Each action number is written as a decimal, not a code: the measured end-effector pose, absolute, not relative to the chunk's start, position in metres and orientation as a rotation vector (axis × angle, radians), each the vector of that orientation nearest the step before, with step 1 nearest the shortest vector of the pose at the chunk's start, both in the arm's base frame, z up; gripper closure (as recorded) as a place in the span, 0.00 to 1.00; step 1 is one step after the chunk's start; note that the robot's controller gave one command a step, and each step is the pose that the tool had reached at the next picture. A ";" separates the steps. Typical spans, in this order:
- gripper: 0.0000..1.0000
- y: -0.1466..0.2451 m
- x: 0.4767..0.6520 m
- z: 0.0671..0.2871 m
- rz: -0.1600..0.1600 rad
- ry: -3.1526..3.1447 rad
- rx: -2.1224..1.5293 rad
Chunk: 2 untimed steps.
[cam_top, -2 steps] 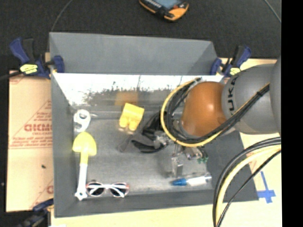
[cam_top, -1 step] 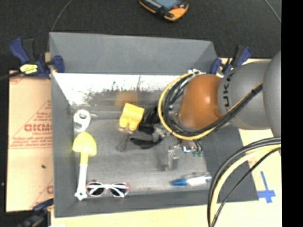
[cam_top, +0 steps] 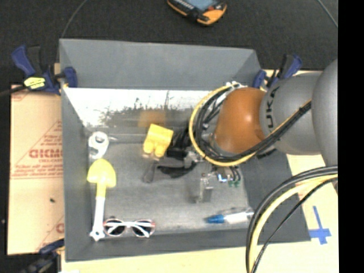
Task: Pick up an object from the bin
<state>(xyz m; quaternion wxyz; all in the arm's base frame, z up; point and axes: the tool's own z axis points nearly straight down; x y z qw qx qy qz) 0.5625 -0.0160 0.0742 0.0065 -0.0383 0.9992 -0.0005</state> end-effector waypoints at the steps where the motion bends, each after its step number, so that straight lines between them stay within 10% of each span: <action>1: 1.00 -0.002 0.542 0.072 -0.003 3.114 -0.246; 2: 1.00 -0.002 0.542 0.072 -0.003 3.114 -0.247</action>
Offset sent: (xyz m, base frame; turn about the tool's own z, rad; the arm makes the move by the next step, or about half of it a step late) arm 0.0000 0.0000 0.0000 0.0000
